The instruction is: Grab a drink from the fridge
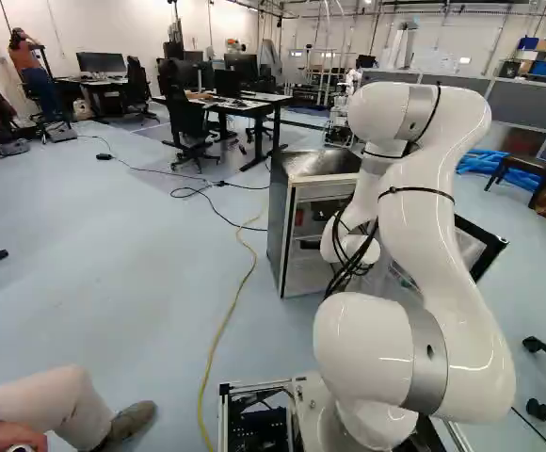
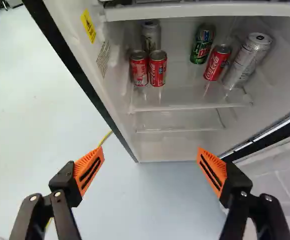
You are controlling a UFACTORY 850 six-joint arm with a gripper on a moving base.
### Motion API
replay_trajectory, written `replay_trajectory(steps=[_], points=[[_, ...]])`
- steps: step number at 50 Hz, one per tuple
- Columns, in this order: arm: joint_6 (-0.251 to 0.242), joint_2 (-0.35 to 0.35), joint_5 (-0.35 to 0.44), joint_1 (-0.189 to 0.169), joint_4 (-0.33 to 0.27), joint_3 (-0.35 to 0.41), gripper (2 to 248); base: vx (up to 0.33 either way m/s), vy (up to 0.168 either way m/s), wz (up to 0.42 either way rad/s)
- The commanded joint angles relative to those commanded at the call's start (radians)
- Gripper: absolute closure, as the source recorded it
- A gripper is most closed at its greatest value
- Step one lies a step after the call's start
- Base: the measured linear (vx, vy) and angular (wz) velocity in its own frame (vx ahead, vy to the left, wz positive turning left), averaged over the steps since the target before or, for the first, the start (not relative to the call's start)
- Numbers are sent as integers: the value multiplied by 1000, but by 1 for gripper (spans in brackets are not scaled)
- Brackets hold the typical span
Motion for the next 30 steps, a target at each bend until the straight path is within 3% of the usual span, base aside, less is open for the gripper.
replay_trajectory(steps=[30], points=[[0, -113, 141, -14, 0, -82, 3, 0, 0, 0]])
